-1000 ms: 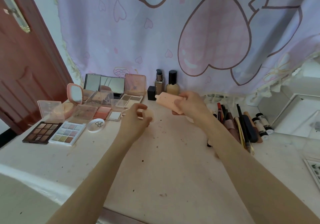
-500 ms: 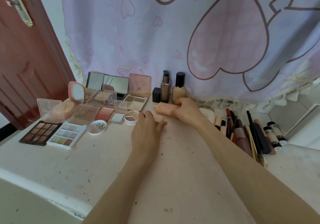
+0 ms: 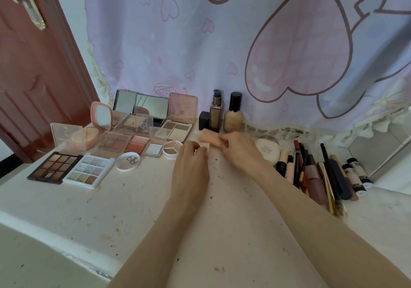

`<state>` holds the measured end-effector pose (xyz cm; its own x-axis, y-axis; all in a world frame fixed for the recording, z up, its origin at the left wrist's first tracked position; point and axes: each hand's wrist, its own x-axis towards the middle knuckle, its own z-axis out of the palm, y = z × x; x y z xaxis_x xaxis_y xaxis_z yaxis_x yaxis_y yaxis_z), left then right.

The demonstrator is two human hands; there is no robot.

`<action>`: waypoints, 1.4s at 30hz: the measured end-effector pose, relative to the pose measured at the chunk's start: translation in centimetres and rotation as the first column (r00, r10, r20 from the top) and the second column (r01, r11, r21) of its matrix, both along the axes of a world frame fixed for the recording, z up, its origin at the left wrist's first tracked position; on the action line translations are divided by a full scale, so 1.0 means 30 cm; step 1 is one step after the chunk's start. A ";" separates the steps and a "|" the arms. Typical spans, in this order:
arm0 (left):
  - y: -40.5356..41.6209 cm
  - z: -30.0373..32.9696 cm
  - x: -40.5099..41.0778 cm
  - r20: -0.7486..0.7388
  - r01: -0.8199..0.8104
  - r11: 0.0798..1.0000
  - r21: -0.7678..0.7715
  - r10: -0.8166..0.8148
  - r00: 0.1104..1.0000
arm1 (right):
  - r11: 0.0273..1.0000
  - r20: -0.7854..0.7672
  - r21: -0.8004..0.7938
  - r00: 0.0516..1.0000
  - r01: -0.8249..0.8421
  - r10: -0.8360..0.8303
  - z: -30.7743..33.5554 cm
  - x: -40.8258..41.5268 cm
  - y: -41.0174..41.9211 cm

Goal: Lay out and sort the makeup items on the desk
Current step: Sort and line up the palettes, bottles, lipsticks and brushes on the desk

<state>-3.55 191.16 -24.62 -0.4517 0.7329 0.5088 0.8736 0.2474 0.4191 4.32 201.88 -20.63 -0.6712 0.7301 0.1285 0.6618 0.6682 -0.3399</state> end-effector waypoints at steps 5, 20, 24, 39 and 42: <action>0.004 -0.029 -0.014 -0.118 0.048 0.996 0.070 -0.039 0.992 | 0.997 0.065 0.067 0.997 -0.047 0.043 0.003 0.000 -0.001; 0.003 -0.034 0.007 -0.248 -0.033 0.999 0.014 0.035 0.968 | 0.973 0.362 0.192 0.912 0.131 -0.194 0.081 0.225 -0.011; -0.002 -0.037 0.007 -0.229 -0.019 1.000 -0.016 0.015 0.973 | 0.973 0.305 0.113 0.925 0.200 -0.225 0.075 0.193 -0.027; -0.006 -0.025 0.000 -0.071 0.105 0.990 0.096 -0.099 0.993 | 0.982 0.157 0.037 0.970 0.183 -0.187 0.049 0.156 -0.072; -0.006 -0.023 -0.002 -0.029 0.117 0.985 0.124 -0.114 0.993 | 0.984 0.133 0.059 0.976 0.167 -0.173 0.037 0.166 -0.102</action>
